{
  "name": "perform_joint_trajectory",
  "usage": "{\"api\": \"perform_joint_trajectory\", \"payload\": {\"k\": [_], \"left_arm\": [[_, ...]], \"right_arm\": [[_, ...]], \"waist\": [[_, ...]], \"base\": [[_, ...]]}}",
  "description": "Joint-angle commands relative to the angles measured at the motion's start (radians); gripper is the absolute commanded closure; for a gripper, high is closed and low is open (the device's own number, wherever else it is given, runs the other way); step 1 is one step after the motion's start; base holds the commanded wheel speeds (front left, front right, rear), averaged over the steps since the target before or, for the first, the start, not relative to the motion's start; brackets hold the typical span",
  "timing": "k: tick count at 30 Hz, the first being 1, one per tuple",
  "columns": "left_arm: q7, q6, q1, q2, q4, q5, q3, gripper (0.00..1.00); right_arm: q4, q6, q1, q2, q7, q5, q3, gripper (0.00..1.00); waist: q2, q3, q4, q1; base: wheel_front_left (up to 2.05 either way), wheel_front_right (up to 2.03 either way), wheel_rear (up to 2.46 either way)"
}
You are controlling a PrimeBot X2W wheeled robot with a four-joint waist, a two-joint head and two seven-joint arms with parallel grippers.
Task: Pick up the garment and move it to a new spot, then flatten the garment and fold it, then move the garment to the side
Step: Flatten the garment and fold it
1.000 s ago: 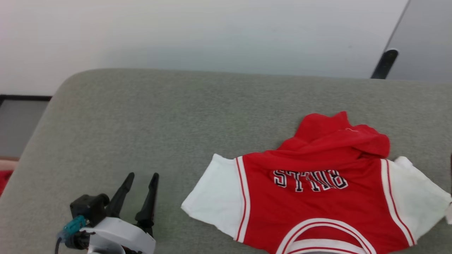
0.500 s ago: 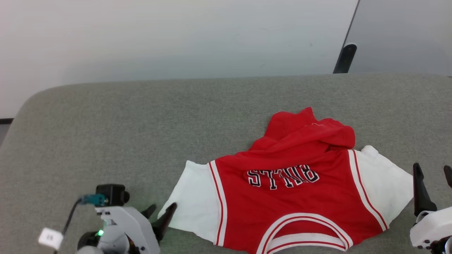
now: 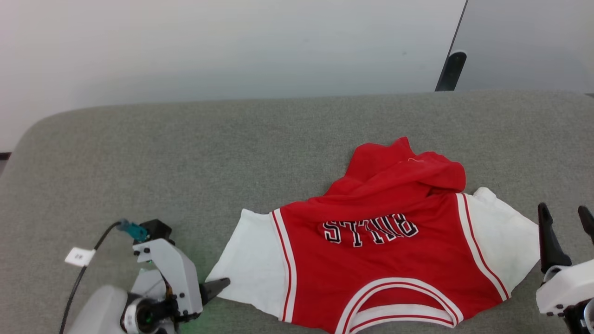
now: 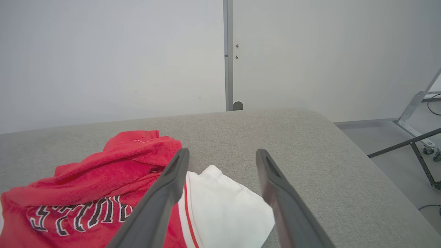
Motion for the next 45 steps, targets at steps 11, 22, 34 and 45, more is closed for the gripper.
{"api": "perform_joint_trajectory", "payload": {"k": [11,22,34,45], "left_arm": [[0.066,-0.001,-0.112,-0.027,0.232,-0.023,-0.016,1.00],[0.006,-0.050,-0.204,-0.048,0.320,0.004,-0.042,1.00],[-0.027,-0.087,-0.301,-0.086,0.353,0.017,-0.079,1.00],[-0.047,-0.098,-0.344,-0.095,0.403,0.012,-0.096,1.00]], "right_arm": [[0.000,-0.001,-0.054,-0.031,0.055,0.035,0.004,0.00],[0.132,-0.001,-0.182,-0.165,0.321,0.108,-0.051,0.00],[0.394,-0.001,-0.308,-0.265,0.528,0.151,-0.079,0.00],[0.622,-0.001,-0.387,-0.235,0.638,0.099,-0.114,0.76]], "waist": [[-0.0001,0.034,-0.024,0.0000],[-0.0001,0.085,0.003,0.0000],[-0.0001,0.168,0.069,0.0000],[-0.0001,0.209,0.091,0.0000]], "base": [[0.00,0.00,0.00],[0.00,0.00,0.00],[0.00,0.00,0.00],[0.00,0.00,0.00]]}}
